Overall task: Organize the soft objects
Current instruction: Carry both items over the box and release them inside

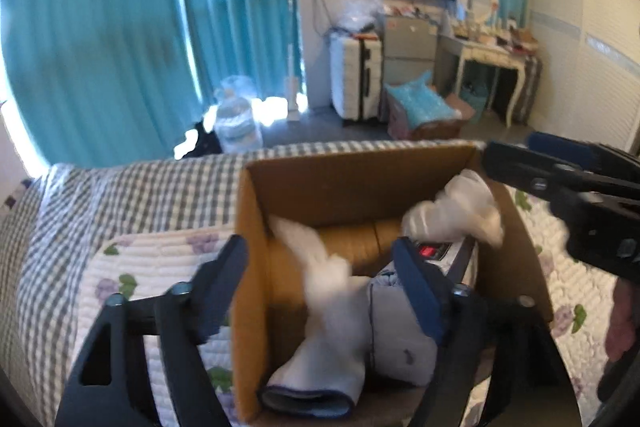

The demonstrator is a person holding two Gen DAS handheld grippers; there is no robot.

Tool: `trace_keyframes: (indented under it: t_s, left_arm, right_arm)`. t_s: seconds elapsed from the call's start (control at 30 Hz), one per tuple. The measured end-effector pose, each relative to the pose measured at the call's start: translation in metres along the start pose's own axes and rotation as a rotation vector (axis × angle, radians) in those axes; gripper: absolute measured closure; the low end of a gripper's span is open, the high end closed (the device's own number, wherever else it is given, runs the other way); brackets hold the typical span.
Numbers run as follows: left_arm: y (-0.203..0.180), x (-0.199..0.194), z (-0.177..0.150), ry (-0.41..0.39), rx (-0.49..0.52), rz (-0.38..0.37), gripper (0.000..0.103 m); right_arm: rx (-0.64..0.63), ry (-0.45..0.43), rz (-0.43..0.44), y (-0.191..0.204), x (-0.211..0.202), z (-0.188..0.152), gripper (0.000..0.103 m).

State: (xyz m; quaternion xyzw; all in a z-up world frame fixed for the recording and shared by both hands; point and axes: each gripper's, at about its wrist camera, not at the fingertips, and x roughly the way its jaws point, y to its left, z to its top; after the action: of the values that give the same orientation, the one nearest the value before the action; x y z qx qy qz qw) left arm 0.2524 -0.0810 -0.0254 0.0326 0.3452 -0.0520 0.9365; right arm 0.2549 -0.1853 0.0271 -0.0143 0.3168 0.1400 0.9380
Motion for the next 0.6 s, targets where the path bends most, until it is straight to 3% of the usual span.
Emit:
trace_keyframes:
  t_s: [0.17,0.37,0.5,0.6]
  left_arm:
    - [0.005,-0.050,0.004,-0.046,-0.016,0.011,0.024]
    - [0.015,-0.146,0.006,-0.157,0.002,0.042,0.010]
    - [0.017,-0.217,-0.008,-0.221,0.025,0.041,0.010]
    - [0.018,-0.250,-0.022,-0.240,0.031,0.036,0.000]
  right_arm:
    - [-0.062,-0.061,-0.078,0.004,-0.069,0.010,0.017]
    - [-0.097,-0.125,-0.130,0.024,-0.177,0.016,0.001]
    - [-0.121,-0.142,-0.147,0.040,-0.239,0.005,0.000]
    - [-0.127,-0.144,-0.147,0.053,-0.269,-0.009,0.000]
